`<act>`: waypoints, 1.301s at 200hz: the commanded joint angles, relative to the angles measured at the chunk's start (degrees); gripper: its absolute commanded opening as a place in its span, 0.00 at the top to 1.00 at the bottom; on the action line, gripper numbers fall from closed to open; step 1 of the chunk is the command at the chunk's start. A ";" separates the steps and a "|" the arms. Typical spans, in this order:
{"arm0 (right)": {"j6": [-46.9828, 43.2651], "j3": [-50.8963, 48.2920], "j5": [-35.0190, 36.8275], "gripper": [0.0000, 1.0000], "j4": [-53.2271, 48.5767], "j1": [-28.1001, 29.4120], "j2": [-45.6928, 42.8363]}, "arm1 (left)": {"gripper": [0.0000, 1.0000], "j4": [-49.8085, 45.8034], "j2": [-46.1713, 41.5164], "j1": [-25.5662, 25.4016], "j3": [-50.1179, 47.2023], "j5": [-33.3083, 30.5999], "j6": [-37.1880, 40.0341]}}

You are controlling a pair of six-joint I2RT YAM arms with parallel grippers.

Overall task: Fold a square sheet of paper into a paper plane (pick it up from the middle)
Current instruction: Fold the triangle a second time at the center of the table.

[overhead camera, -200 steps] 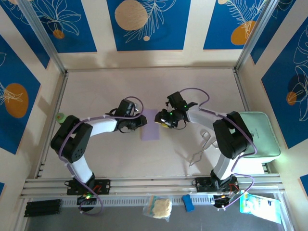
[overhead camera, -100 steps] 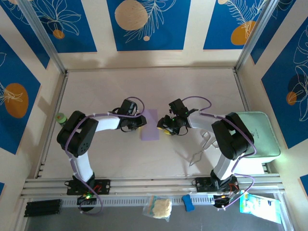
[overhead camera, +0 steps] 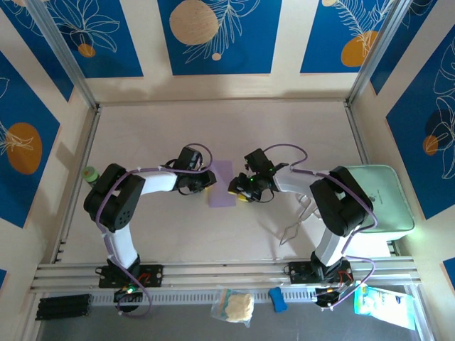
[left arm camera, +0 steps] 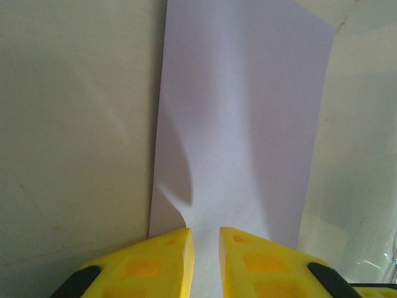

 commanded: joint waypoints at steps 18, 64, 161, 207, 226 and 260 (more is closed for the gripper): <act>-0.54 -0.79 -1.51 0.63 -1.24 0.83 1.74 | 0.79 -4.12 1.29 0.54 -1.81 -1.90 -0.98; -3.57 0.60 -1.99 0.67 -3.86 1.89 2.86 | 0.79 -2.82 0.65 0.56 -2.72 -1.55 -2.29; -4.22 -2.08 -4.57 0.72 0.96 1.98 -1.08 | 0.79 -2.61 0.72 0.65 -2.89 -1.08 -2.52; 0.04 -4.60 -3.14 0.79 4.25 1.93 -2.37 | 0.79 -2.46 0.52 0.63 -3.67 -0.73 -2.44; 0.77 -5.54 -2.84 0.78 5.58 1.77 -2.91 | 0.79 -2.34 0.46 0.65 -3.93 -0.65 -2.46; 1.39 -7.42 -2.96 0.76 9.62 0.77 -3.91 | 0.79 -2.19 0.61 0.63 -3.69 -0.38 -2.34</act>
